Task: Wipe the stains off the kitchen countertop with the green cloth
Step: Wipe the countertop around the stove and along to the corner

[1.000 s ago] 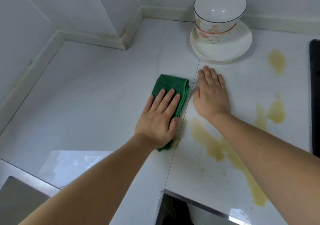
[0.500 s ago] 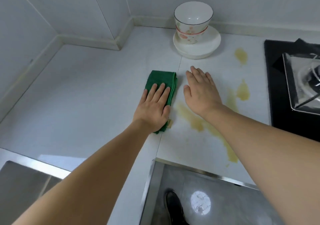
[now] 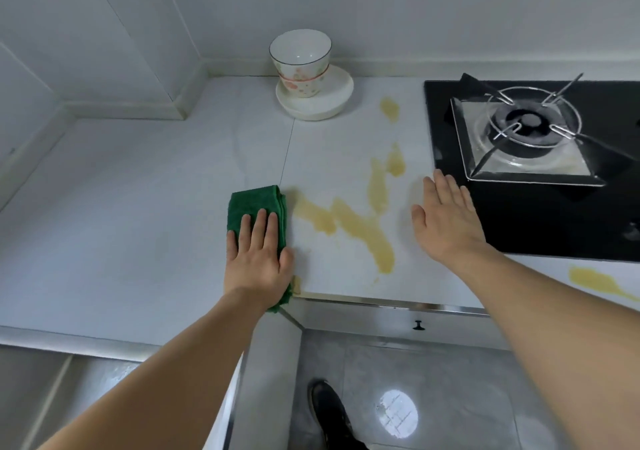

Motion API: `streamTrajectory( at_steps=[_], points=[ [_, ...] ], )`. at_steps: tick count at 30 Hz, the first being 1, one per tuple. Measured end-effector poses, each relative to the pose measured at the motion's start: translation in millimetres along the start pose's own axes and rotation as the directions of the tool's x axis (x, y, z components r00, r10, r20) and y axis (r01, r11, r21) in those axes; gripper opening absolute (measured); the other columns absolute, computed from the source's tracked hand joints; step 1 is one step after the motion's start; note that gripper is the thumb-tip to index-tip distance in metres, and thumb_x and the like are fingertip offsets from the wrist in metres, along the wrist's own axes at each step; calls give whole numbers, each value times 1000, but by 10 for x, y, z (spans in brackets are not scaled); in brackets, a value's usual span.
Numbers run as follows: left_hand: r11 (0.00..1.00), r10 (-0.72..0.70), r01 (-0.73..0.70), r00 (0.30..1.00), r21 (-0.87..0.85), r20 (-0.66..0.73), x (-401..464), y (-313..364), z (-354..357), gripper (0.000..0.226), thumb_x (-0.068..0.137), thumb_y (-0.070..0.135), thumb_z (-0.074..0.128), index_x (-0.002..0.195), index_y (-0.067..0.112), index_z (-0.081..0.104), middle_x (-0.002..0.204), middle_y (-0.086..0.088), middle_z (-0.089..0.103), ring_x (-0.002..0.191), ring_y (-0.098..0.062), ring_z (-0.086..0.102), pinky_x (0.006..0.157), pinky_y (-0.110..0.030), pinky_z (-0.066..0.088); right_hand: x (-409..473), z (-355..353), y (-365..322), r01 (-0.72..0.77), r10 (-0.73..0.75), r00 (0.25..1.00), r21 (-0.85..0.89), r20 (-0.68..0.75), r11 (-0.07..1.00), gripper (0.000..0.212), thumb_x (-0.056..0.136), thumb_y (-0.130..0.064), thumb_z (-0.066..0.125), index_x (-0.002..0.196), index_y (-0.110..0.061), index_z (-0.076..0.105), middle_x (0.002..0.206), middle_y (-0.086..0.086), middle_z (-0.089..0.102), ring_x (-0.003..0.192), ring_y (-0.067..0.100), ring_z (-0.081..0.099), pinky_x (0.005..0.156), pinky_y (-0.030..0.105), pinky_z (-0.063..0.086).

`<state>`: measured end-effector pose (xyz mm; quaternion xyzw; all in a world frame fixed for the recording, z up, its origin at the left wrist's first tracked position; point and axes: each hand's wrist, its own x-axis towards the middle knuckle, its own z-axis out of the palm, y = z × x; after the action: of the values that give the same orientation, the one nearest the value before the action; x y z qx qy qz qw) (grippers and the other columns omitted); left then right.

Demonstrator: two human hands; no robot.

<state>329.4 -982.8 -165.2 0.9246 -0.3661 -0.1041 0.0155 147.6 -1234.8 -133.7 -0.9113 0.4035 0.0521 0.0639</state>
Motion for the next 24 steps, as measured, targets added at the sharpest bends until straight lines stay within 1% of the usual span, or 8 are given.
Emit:
streamTrajectory(
  at_steps=[1, 3, 6, 10, 16, 20, 22, 24],
  points=[
    [1000, -9, 9, 1000, -6, -11, 27, 51, 3, 80, 84, 53, -4, 157, 23, -11, 165, 4, -16, 150, -20, -20, 122, -44, -10, 24, 42, 75, 4, -4, 1000, -7, 14, 1000, 61, 101, -37, 17, 155, -11, 2, 162, 5, -9, 149, 19, -8, 120, 36, -7],
    [1000, 3, -3, 1000, -5, -22, 87, 115, -1, 82, 83, 56, -3, 158, 22, -9, 165, 3, -14, 150, -20, -19, 122, -44, -9, 62, 128, 179, 61, -60, 997, -25, 40, 998, 63, 101, -38, 16, 155, -10, -1, 162, 4, -12, 149, 19, -11, 120, 36, -8],
    [999, 32, -32, 999, 5, -41, 261, 153, -16, 81, 86, 58, 1, 158, 22, -7, 166, 3, -12, 151, -19, -18, 123, -43, -8, 117, 185, 252, 132, -132, 991, -15, 18, 991, 64, 101, -40, 16, 154, -12, -5, 161, 1, -16, 148, 15, -14, 120, 37, -10],
    [998, 65, -64, 996, 20, -66, 655, 246, -55, 78, 91, 59, 7, 159, 22, -3, 166, 2, -7, 152, -20, -13, 123, -44, -5, 152, 200, 269, 101, -102, 995, 25, 25, 995, 65, 101, -41, 16, 152, -13, -13, 159, 0, -24, 146, 12, -20, 119, 37, -14],
    [996, 82, -81, 993, 24, -85, 1159, 374, -108, 70, 99, 53, 19, 159, 23, -1, 167, 2, -5, 152, -19, -11, 123, -44, -4, 188, 244, 289, 101, -101, 995, 0, 25, 995, 65, 100, -39, 15, 152, -13, -14, 158, 0, -25, 145, 13, -24, 119, 39, -14],
    [996, 87, -85, 993, 30, -85, 1389, 409, -141, 69, 99, 53, 19, 159, 23, -1, 167, 3, -5, 152, -18, -11, 123, -43, -3, 208, 249, 295, 110, -110, 994, -1, 24, 994, 68, 92, -42, 5, 152, -14, -14, 159, -1, -24, 145, 13, -24, 119, 40, -13],
    [996, 86, -83, 993, 37, -82, 1407, 422, -144, 70, 99, 52, 18, 159, 23, -1, 167, 3, -5, 152, -18, -11, 123, -44, -3, 214, 256, 296, 108, -108, 994, 2, 18, 994, 66, 95, -40, 7, 152, -13, -13, 159, 0, -23, 145, 13, -23, 119, 40, -12],
    [997, 79, -77, 995, 24, -67, 1317, 469, -140, 70, 99, 52, 16, 159, 21, -2, 167, 2, -7, 152, -18, -11, 123, -44, -3, 220, 246, 307, 108, -108, 994, 15, 24, 994, 63, 100, -38, 14, 152, -14, -13, 159, -1, -23, 145, 13, -23, 119, 40, -12]
  ],
)
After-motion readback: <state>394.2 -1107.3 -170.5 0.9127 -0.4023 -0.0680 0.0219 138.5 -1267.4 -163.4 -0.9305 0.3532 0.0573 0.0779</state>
